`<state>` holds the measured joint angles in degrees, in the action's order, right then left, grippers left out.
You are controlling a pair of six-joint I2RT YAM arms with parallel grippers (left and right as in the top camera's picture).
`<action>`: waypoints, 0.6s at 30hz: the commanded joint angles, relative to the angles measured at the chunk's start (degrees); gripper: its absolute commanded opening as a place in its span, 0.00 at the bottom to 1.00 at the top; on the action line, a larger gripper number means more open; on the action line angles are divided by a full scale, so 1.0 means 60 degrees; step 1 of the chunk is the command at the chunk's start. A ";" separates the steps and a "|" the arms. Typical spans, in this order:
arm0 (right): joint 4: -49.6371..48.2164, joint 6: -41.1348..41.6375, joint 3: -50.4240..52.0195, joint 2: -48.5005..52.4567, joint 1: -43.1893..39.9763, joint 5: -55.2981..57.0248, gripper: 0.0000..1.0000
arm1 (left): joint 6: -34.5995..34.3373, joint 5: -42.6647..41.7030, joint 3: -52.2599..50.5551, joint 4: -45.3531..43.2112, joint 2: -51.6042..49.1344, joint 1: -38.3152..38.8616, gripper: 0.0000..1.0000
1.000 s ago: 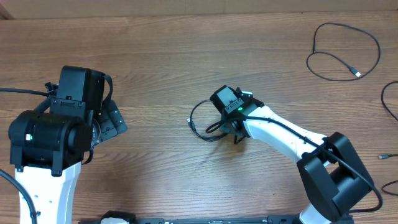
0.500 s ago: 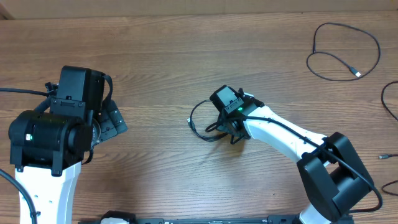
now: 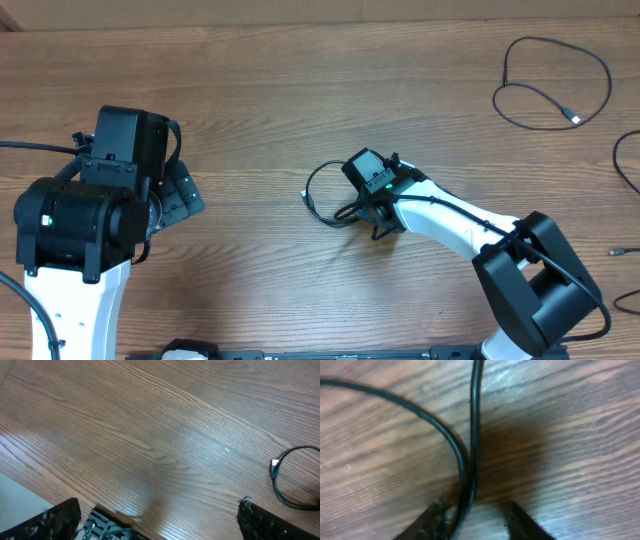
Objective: Untangle cables
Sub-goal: 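Grasp the center black cable with the right gripper, then carry the cable to the back-right and drop it with the right gripper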
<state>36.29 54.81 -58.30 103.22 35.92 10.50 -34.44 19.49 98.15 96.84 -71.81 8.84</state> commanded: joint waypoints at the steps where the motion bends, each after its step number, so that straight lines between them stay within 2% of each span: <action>1: -0.0361 0.0146 0.0335 -0.0029 -0.0051 -0.0011 0.23 | -0.0153 -0.0007 0.0004 -0.0007 -0.0033 -0.0036 1.00; 2: -0.0539 0.0109 0.0401 -0.0029 -0.0051 -0.0015 0.19 | -0.0149 -0.0007 0.0004 -0.0007 -0.0033 -0.0036 0.99; 4: -0.0772 0.0018 0.0452 -0.0029 -0.0051 -0.0018 0.04 | -0.0153 -0.0007 0.0004 -0.0007 -0.0033 -0.0033 1.00; 8: -0.1195 -0.1708 0.0342 -0.0044 -0.0127 -0.0058 0.04 | -0.0149 -0.0007 0.0004 -0.0007 -0.0033 -0.0033 0.99; 11: -0.0834 -0.3133 -0.0160 -0.0120 -0.0321 -0.0055 0.04 | -0.0153 -0.0007 0.0004 -0.0007 -0.0033 -0.0033 0.99; 17: 0.0772 -0.4903 -0.2320 -0.0765 -0.1031 -0.0055 0.04 | -0.0149 -0.0007 0.0004 -0.0007 -0.0033 -0.0033 1.00; 18: 0.1137 -0.5526 -0.3191 -0.0918 -0.1246 -0.0058 0.04 | -0.0153 -0.0007 0.0004 -0.0007 -0.0033 -0.0033 1.00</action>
<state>40.80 32.77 -67.26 102.69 30.92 9.85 -34.44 19.49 98.13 96.84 -71.81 8.84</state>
